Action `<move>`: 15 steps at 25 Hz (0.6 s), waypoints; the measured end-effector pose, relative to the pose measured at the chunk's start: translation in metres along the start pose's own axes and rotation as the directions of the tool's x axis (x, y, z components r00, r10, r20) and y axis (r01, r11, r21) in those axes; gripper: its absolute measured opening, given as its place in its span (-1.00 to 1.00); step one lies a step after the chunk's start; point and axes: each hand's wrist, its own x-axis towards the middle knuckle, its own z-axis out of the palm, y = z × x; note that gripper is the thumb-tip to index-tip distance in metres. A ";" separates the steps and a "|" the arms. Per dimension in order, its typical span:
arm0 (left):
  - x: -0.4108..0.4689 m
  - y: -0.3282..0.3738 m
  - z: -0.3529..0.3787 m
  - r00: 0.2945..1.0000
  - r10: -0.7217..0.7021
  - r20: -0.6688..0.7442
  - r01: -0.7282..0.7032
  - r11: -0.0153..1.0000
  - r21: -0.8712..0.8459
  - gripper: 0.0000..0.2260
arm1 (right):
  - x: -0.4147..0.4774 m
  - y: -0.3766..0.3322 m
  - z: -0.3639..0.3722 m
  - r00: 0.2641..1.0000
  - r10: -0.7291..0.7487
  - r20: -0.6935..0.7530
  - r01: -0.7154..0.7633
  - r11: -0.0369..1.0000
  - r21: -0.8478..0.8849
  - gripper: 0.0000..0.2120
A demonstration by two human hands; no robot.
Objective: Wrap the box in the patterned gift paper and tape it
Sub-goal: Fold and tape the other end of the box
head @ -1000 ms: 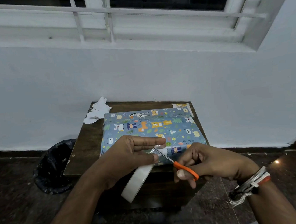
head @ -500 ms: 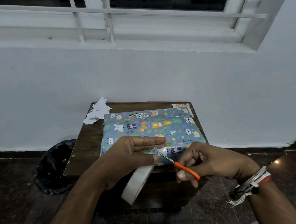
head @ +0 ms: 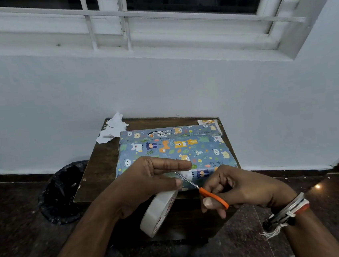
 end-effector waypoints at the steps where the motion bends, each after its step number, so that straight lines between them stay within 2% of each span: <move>1: 0.000 0.000 0.000 1.000 0.000 0.003 0.000 1.000 0.002 -0.65 | 0.000 -0.001 0.000 1.000 -0.001 0.005 0.001 1.000 -0.001 -0.88; 5: 0.000 0.000 0.000 1.000 0.015 0.019 -0.015 1.000 -0.021 -0.61 | -0.003 -0.002 -0.002 1.000 -0.001 0.016 0.001 1.000 0.013 -0.89; 15: 0.002 -0.001 0.000 1.000 0.001 0.005 0.000 1.000 -0.022 -0.68 | -0.003 -0.004 -0.003 1.000 0.011 0.027 -0.012 1.000 0.027 -0.90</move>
